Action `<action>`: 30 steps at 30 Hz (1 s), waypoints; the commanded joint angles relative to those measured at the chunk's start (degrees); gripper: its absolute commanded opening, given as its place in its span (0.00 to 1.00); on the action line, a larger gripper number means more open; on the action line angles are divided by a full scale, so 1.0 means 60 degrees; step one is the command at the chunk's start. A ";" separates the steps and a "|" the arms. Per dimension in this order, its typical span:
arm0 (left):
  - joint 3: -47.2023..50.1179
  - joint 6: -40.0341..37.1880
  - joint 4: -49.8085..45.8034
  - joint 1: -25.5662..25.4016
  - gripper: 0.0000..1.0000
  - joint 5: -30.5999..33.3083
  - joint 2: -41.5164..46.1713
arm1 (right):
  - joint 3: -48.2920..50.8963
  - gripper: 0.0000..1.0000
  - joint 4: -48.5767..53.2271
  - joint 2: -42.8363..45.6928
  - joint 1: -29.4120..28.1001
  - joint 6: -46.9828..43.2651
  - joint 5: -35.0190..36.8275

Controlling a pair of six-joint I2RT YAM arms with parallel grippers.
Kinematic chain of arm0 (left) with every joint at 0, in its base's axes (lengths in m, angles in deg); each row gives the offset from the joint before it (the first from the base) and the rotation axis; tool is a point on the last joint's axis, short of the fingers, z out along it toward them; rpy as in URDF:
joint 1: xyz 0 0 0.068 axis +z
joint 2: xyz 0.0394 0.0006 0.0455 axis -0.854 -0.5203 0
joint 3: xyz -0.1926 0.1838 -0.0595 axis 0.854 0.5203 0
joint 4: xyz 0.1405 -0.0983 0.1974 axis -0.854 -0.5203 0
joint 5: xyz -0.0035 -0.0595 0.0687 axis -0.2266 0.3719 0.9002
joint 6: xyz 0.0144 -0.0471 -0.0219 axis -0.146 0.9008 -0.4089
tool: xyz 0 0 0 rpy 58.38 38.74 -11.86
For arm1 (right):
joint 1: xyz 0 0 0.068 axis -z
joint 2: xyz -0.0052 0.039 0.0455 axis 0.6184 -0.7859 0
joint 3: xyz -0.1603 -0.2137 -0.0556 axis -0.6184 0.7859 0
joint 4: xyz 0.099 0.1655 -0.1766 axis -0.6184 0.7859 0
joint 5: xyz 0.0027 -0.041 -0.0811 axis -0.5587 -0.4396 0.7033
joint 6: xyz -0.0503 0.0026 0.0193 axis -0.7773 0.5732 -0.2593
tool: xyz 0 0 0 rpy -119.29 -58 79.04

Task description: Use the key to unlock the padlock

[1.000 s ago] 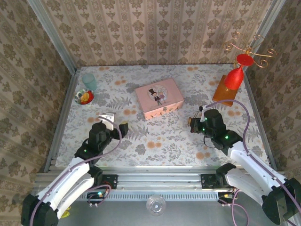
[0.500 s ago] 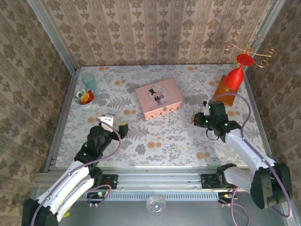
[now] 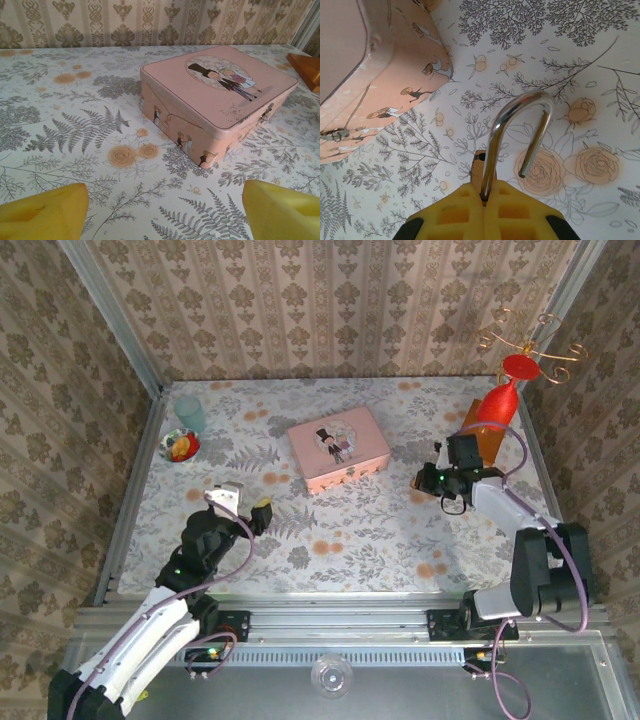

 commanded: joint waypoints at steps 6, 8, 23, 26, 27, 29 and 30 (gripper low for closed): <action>0.0152 -0.0171 0.0307 0.0023 0.81 -0.0377 0.0031 | -0.0673 0.00 0.0593 -0.1103 0.0242 -0.0318 -0.0361; 0.0152 -0.0182 0.0309 0.0023 0.81 -0.0453 0.0038 | -0.0728 0.00 0.0701 -0.1297 0.0334 -0.0322 -0.0409; 0.0137 -0.0210 0.0219 0.0023 0.81 -0.0311 0.0034 | -0.1005 0.00 0.1540 -0.2096 0.0497 -0.0278 0.0567; 0.0130 -0.0226 0.0220 0.0023 0.82 -0.0312 0.0038 | -0.1021 0.10 0.1580 -0.2096 0.0504 -0.0292 0.0627; 0.0122 -0.0226 0.0215 0.0023 0.82 -0.0323 0.0038 | -0.0999 0.12 0.1581 -0.2070 0.0511 -0.0284 0.0655; 0.0124 -0.0240 0.0202 0.0023 0.82 -0.0304 0.0034 | -0.0965 0.16 0.1566 -0.2020 0.0512 -0.0285 0.0657; 0.0122 -0.0241 0.0188 0.0022 0.82 -0.0286 0.0031 | -0.0955 0.18 0.1569 -0.1981 0.0512 -0.0284 0.0657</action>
